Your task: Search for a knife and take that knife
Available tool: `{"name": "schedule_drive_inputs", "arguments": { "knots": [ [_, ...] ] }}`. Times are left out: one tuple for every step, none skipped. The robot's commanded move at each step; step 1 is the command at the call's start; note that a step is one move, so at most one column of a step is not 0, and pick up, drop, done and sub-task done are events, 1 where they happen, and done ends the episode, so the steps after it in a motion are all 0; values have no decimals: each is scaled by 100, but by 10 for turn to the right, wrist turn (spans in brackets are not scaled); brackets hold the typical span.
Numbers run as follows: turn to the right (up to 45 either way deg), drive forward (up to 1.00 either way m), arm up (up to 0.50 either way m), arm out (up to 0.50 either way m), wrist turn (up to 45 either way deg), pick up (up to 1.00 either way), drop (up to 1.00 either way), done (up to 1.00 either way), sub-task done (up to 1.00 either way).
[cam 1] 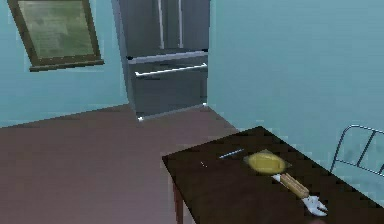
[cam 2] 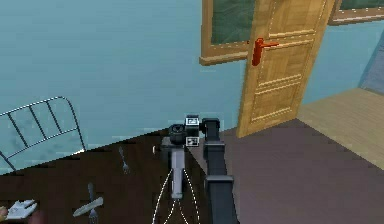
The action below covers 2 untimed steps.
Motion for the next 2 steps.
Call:
{"name": "schedule_drive_inputs", "arguments": {
  "knots": [
    [0,0,0,0,450,0,0,0,0],
    [0,0,0,0,450,0,0,0,0]
  ]
}}
